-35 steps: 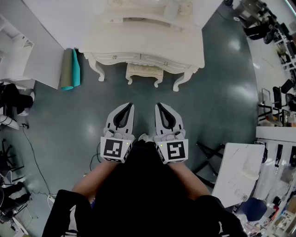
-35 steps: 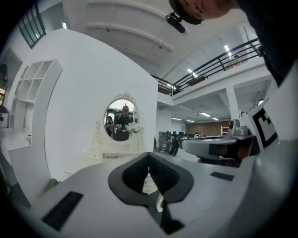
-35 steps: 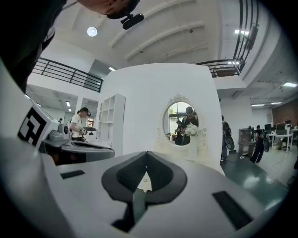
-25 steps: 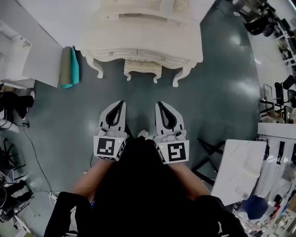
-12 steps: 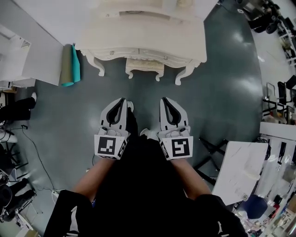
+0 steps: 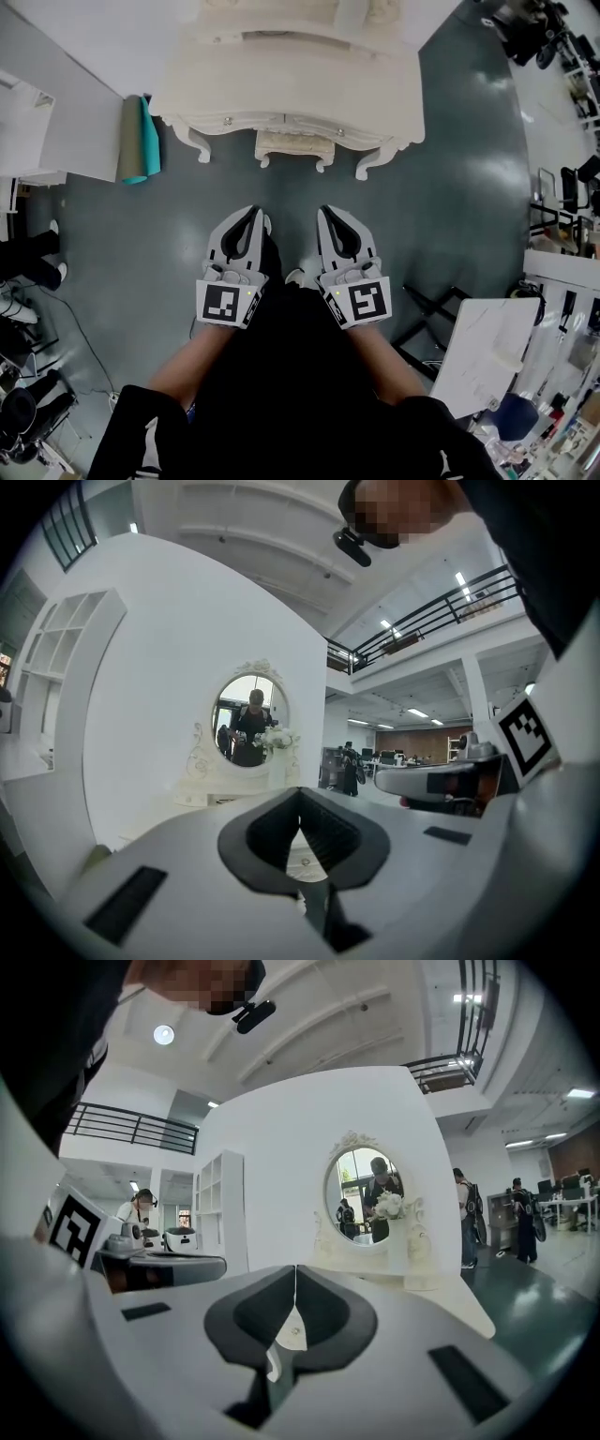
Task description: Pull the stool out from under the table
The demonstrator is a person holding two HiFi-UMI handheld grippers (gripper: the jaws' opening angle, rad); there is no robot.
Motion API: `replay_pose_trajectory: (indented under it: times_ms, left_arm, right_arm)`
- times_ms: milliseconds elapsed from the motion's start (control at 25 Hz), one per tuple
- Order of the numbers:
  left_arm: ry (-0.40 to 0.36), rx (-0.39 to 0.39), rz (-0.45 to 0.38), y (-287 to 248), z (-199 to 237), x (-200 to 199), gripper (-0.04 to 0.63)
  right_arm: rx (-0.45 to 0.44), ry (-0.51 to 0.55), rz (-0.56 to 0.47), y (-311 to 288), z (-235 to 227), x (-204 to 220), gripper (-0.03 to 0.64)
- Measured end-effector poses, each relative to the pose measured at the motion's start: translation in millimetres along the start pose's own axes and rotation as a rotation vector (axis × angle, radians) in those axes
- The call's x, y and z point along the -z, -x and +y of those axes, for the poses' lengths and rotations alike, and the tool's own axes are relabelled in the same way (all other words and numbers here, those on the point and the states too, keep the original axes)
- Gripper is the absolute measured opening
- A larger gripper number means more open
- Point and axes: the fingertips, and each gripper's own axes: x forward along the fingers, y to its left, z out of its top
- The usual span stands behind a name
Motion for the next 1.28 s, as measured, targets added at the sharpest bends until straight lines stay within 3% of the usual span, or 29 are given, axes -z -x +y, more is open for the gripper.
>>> replay_pose_trajectory:
  times_ms: [240,400,560,880,1000,1120,1280]
  left_arm:
    - [0.03,0.002,-0.013,-45,36,-9,0.014]
    - [0.032,0.049,-0.006,-72,53,-11,0.014]
    - [0.046,0.113,0.018,-94,63,-7,0.014]
    - [0.06,0.219,0.078,-121,68,11,0.014]
    - [0.071,0.199,0.099,-133,71,14,0.014]
    - [0.054,0.117,0.116,-146,92,21,0.014]
    - [-0.003,0.029,0.093,-172,114,21,0.014]
  right_arm:
    - [0.019,0.016,-0.03,-30,-23,-18,0.018]
    - [0.058,0.017,-0.015,-49,-39,-21,0.018]
    - [0.067,-0.048,-0.032,-67,-44,-26,0.018]
    - [0.144,-0.017,0.01,-100,-57,-15,0.018]
    - [0.168,-0.022,0.038,-104,-72,-6,0.018]
    - [0.18,-0.038,0.052,-109,-87,3,0.018]
    - [0.125,-0.032,0.047,-136,-112,12,0.02]
